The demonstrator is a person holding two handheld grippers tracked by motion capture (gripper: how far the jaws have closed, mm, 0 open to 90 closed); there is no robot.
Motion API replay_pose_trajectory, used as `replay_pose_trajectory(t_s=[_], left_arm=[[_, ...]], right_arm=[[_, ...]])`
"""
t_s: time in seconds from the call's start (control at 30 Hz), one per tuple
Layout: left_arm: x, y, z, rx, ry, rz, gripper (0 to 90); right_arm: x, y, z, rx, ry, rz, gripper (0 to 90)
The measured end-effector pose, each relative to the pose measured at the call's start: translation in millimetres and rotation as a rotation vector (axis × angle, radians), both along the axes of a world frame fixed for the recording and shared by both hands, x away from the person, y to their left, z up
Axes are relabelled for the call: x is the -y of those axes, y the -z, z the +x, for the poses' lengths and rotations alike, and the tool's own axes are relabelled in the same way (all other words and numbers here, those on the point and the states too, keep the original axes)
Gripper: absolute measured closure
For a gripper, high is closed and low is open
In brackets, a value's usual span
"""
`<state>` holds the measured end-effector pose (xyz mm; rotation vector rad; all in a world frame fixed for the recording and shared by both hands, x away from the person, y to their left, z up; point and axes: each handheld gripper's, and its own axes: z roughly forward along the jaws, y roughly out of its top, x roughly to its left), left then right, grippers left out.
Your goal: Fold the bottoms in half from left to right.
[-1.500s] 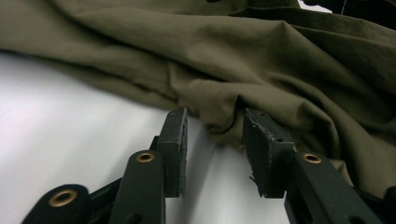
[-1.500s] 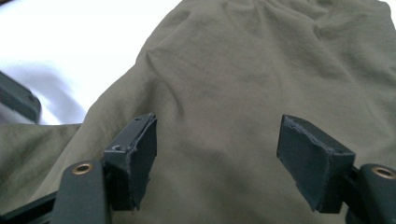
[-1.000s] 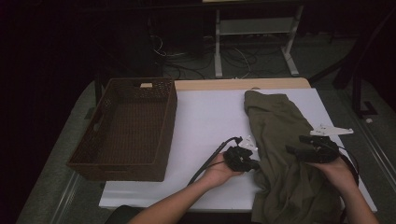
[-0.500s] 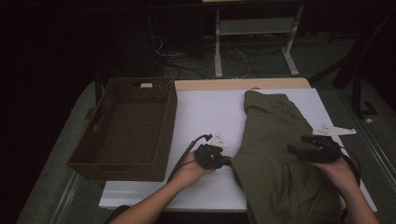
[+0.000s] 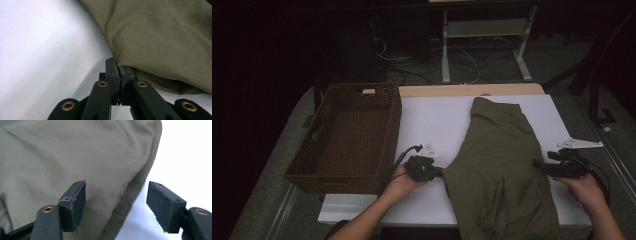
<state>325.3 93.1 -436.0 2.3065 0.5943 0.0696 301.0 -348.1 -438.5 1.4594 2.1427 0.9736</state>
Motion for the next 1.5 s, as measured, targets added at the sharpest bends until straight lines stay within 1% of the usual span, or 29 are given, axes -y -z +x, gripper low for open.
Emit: replay_pose_trajectory(t_s=[0.07,0.2,0.27,0.33,0.37,0.4,0.43,0.53,0.57,0.7,0.8,0.9,1.0,1.07,1.23,1.3,1.33,1.43,1.5], left_arm=[[0.3,0.9,0.0,-0.001,0.0,0.005,87.7],[0.5,1.5,0.2,-0.002,-0.001,0.002,87.5],[0.3,2.0,0.2,-0.002,0.0,0.005,87.2],[-0.1,2.7,0.4,-0.003,0.0,0.008,87.0],[-0.2,3.0,0.4,-0.003,0.001,0.008,86.9],[-0.3,3.0,0.4,-0.003,0.002,0.011,86.9],[-0.4,3.1,0.4,-0.003,0.002,0.012,86.8],[-0.2,3.2,0.4,-0.004,0.004,0.011,86.9],[-0.1,3.4,0.5,-0.004,0.004,0.011,86.9],[0.7,4.7,1.1,-0.011,0.008,0.017,87.0],[0.9,4.4,0.9,-0.011,0.011,0.019,87.3],[0.6,3.4,0.9,-0.006,0.007,0.011,87.7],[0.7,2.2,1.1,0.002,0.001,0.006,88.0],[0.7,0.9,1.6,0.009,0.002,0.005,88.3],[0.2,-2.2,4.7,0.026,-0.01,0.003,88.5],[-0.4,-3.4,6.6,0.03,-0.026,-0.002,88.5],[-1.2,-4.2,8.1,0.035,-0.03,0.003,88.5],[-2.2,-6.2,13.6,0.049,-0.069,0.004,88.5],[-2.9,-7.9,18.4,0.061,-0.094,0.007,88.5]], right_arm=[[0.4,4.6,0.4,-0.023,0.006,-0.009,34.3],[0.5,11.7,2.6,-0.066,0.0,-0.008,39.7],[-0.3,12.2,2.4,-0.068,0.002,-0.011,43.2],[-0.4,11.3,2.3,-0.077,0.016,-0.007,49.4],[-0.6,10.8,2.0,-0.081,0.012,-0.006,54.0],[-1.5,10.4,1.5,-0.084,0.008,-0.004,56.7],[-2.4,10.0,1.3,-0.086,0.005,-0.011,60.7],[-3.0,9.4,1.6,-0.095,-0.008,-0.007,68.6],[-3.1,9.4,1.9,-0.099,-0.013,0.002,71.7],[-4.1,9.6,2.1,-0.106,-0.047,0.016,81.4],[-5.2,9.2,2.7,-0.105,-0.057,0.011,84.3],[-5.2,8.7,3.3,-0.098,-0.062,0.004,85.6],[-5.9,7.8,5.0,-0.086,-0.064,-0.015,85.8],[-6.2,6.7,7.8,-0.079,-0.063,-0.025,85.9],[-8.0,3.8,17.3,-0.063,-0.05,-0.027,86.0],[-7.9,2.3,21.4,-0.051,-0.048,-0.02,86.0],[-7.6,1.7,24.0,-0.046,-0.047,-0.014,86.0],[-7.9,0.3,34.4,-0.032,-0.047,-0.001,86.0],[-9.7,-0.3,42.4,-0.024,-0.047,-0.002,86.0]])
